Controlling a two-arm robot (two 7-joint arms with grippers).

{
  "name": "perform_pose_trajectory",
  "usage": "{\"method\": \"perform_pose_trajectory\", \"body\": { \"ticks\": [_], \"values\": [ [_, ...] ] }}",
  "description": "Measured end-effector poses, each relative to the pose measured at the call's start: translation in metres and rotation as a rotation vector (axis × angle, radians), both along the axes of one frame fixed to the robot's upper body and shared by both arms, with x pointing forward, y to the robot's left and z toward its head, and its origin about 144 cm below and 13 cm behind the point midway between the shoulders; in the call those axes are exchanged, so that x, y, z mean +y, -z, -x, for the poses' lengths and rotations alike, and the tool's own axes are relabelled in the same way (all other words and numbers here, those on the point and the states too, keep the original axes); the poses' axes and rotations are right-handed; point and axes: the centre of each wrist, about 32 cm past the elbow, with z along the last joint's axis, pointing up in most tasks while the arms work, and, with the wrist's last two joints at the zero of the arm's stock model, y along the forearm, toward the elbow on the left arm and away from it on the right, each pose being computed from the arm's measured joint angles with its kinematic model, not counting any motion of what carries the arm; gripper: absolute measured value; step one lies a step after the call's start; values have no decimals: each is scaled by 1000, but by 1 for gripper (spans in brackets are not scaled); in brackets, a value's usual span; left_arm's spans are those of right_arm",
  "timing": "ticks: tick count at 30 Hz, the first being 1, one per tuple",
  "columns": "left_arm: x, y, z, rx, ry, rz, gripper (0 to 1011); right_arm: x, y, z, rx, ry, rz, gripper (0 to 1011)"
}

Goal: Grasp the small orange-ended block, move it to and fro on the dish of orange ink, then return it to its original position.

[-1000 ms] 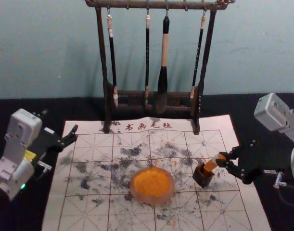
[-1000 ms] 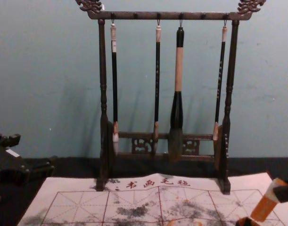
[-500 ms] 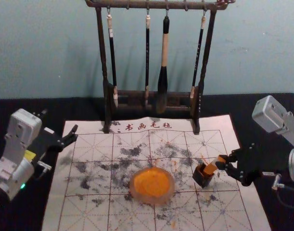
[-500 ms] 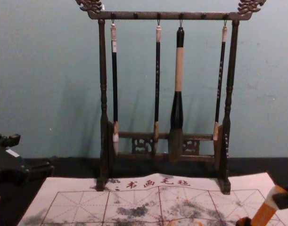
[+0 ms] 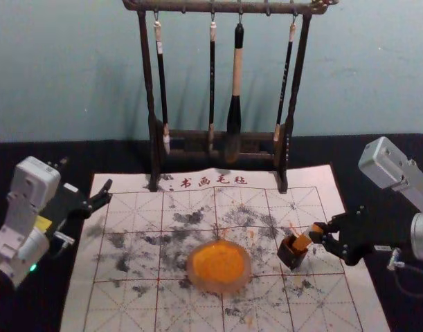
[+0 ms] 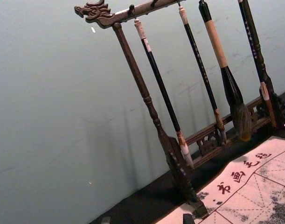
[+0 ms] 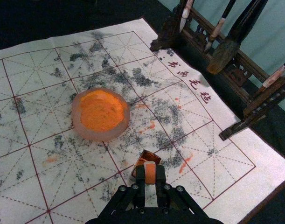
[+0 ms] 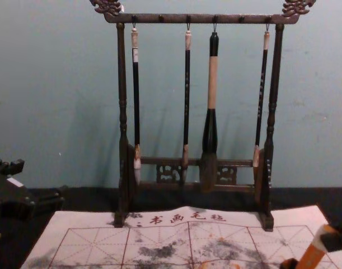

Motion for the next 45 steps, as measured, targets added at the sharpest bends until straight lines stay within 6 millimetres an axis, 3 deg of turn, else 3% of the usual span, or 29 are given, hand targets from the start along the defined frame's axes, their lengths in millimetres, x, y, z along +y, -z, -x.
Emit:
{"method": "perform_pose_trajectory", "body": {
  "ticks": [45],
  "values": [
    [0,0,0,0,0,0,1001,17,9,-23,35,-59,89,104]
  ]
}}
